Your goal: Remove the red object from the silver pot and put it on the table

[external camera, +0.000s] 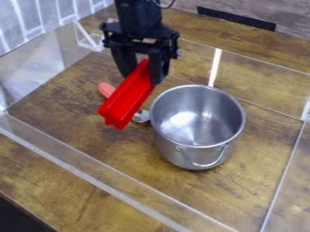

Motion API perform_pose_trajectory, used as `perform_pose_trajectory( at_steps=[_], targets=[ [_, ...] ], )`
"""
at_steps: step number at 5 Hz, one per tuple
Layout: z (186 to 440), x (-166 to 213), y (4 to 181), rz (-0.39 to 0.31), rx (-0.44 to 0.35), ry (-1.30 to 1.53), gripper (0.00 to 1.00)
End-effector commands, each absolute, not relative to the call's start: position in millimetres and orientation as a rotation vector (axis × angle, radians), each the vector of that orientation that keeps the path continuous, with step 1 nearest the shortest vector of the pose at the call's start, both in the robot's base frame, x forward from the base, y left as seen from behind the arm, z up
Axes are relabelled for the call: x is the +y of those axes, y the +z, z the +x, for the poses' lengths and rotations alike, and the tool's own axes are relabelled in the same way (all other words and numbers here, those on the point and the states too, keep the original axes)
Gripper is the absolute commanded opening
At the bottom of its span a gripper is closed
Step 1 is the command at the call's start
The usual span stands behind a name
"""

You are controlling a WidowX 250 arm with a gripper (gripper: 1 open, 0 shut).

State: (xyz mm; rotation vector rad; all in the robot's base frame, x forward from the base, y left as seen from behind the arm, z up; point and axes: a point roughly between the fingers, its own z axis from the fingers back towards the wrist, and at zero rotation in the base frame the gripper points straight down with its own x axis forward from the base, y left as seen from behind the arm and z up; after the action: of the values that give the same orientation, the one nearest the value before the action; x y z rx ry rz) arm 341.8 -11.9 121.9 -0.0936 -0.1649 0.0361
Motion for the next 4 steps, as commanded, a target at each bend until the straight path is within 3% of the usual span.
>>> perform_pose_trajectory(
  at_steps=[1,4],
  targets=[
    [337,-2,145.5,-0.073,-0.258,0.046,0.00],
    [325,12,113.9,-0.029,-0.230,0.046,0.00]
  ],
)
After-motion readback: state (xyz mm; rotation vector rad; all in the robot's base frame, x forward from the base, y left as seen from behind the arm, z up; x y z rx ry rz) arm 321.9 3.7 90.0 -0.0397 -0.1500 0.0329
